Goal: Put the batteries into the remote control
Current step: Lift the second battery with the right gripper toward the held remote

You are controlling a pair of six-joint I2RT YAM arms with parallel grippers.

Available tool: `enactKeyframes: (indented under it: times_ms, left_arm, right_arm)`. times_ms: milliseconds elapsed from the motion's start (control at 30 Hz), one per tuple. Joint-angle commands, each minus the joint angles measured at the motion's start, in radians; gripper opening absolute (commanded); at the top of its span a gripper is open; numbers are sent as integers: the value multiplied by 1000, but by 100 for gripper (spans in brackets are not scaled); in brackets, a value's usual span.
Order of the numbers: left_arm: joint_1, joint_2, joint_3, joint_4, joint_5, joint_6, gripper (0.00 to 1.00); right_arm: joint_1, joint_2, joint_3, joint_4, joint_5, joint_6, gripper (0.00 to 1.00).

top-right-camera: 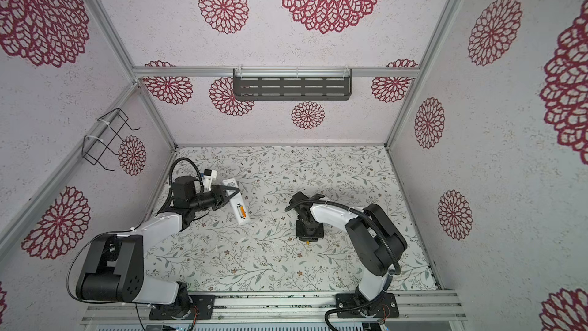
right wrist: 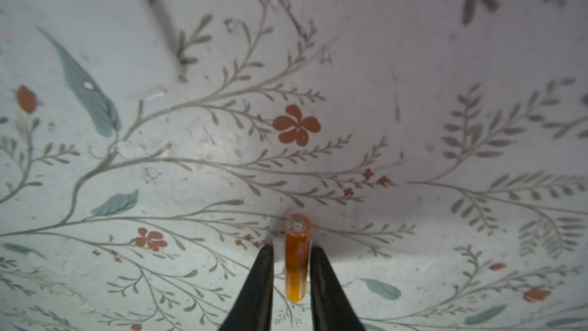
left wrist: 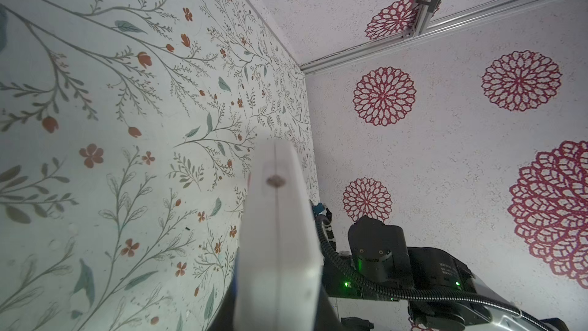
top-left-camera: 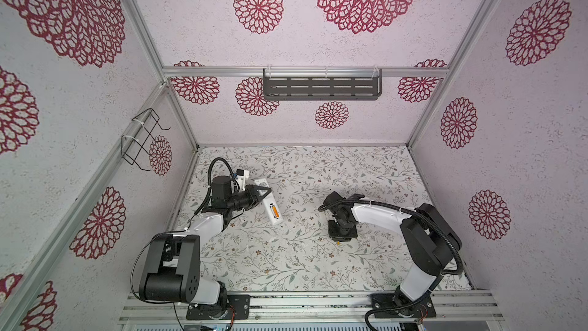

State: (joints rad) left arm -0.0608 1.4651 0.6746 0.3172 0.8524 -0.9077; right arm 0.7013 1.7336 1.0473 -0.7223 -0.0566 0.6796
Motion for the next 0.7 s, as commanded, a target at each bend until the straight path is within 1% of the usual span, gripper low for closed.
enactKeyframes:
  times_ms: [0,433,667]
  left_arm:
    - [-8,13,26,10,13,13,0]
    - [-14,15,20,13,14,15,0]
    - [-14,14,20,13,17,17,0]
  right_arm:
    - [4,7,23,-19,8,-4,26]
    - [-21,33,58,-12,14,-3,25]
    - [-23,47,57,-1,14,-1,22]
